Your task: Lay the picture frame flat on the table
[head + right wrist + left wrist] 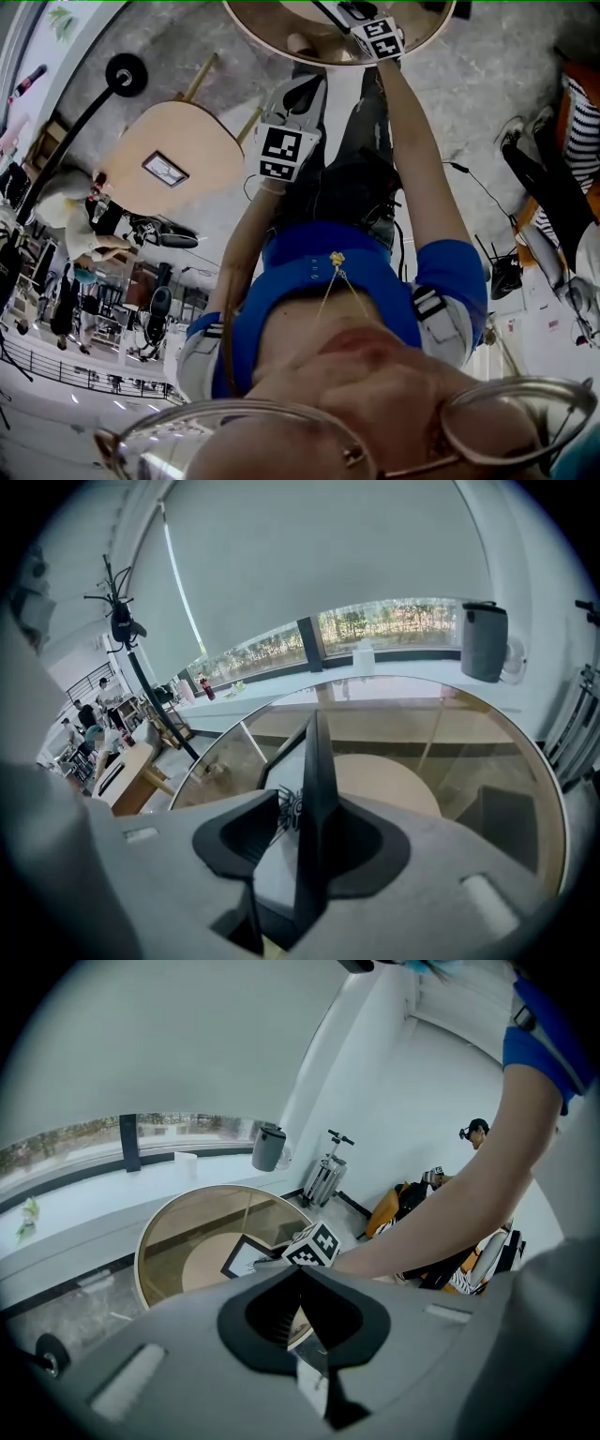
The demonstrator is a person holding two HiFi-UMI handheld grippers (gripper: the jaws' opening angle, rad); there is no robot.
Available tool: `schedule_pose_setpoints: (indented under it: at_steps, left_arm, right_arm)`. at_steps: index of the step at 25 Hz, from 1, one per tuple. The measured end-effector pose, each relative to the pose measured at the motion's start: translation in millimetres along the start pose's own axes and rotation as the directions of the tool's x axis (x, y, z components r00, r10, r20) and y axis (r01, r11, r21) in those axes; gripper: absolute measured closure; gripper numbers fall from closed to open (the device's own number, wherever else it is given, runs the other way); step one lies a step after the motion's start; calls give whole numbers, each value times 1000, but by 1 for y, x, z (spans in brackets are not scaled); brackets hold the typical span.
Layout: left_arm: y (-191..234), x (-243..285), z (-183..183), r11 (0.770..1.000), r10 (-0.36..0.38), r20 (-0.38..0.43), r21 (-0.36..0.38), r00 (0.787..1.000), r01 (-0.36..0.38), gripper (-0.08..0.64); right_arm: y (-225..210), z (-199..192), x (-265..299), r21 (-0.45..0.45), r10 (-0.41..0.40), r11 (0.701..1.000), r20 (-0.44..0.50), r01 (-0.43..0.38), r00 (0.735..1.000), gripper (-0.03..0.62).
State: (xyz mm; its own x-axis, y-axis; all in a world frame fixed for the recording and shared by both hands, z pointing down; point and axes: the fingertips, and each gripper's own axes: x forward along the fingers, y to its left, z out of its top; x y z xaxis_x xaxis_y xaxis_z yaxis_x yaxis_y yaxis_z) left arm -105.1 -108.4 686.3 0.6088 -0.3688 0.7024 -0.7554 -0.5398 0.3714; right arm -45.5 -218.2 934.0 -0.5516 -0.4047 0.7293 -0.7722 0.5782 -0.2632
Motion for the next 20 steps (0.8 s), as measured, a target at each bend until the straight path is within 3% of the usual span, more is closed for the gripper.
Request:
schedule_pose_setpoints:
  at_steps: [20]
  left_arm:
    - [-6, -8, -17, 1000, 12, -1, -28, 1000, -12, 560]
  right_arm:
    - [-22, -15, -2, 135, -128, 982, -47, 133, 991, 371]
